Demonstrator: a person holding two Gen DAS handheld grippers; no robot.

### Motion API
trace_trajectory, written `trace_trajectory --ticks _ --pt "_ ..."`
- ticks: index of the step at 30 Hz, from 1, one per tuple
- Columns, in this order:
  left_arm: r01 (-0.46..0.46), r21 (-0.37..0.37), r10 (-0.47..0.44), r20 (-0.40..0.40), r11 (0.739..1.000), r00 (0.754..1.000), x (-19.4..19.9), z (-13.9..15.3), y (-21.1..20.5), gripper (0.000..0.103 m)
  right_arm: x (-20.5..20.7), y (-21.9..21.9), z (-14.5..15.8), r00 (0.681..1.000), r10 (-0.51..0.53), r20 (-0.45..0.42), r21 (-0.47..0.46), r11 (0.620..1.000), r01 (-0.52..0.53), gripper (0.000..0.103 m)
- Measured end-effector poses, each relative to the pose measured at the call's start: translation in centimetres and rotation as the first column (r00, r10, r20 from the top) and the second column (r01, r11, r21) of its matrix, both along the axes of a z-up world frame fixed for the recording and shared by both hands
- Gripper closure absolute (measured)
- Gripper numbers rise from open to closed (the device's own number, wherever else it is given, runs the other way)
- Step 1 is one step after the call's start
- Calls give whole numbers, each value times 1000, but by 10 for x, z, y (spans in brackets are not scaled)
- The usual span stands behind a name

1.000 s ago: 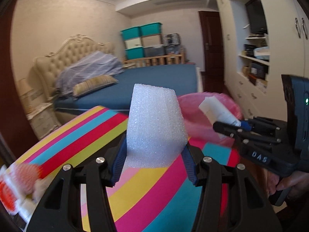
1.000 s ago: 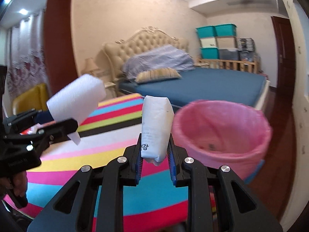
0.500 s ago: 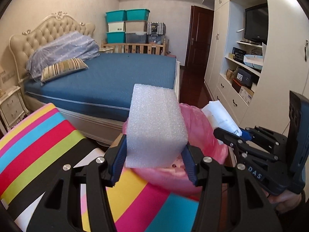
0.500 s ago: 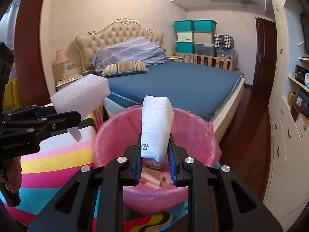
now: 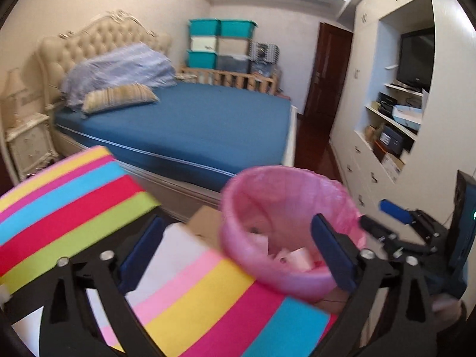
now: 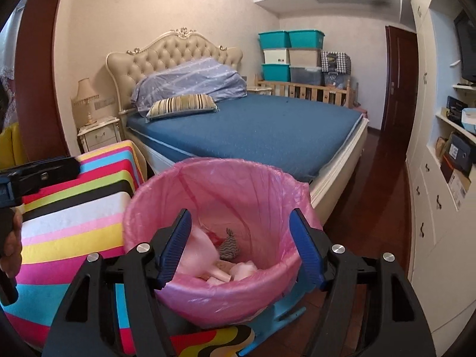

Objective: Collect trash
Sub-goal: 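Return both tools to the table toward the remaining trash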

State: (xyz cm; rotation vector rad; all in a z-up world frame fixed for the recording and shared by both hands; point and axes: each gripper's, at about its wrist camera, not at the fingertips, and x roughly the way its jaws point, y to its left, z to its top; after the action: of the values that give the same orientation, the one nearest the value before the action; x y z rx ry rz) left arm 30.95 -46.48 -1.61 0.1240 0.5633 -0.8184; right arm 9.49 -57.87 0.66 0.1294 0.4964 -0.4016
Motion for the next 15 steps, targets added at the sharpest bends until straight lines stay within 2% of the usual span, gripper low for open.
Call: trace_trajectory --ticks 4,8,12,15 --pt "-60 53 56 66 997 996 -20 -2 52 5 -5 26 10 999 34 22 26 999 -35 36" --pt "-121 100 109 118 988 987 -41 -10 108 5 8 71 19 991 131 27 23 991 -132 35" --pt "-206 119 187 154 971 970 -58 -16 177 5 27 119 20 970 242 23 55 968 -243 34" --pt "-271 114 251 165 956 954 -72 -20 232 5 49 165 17 942 335 -9 57 941 -334 34"
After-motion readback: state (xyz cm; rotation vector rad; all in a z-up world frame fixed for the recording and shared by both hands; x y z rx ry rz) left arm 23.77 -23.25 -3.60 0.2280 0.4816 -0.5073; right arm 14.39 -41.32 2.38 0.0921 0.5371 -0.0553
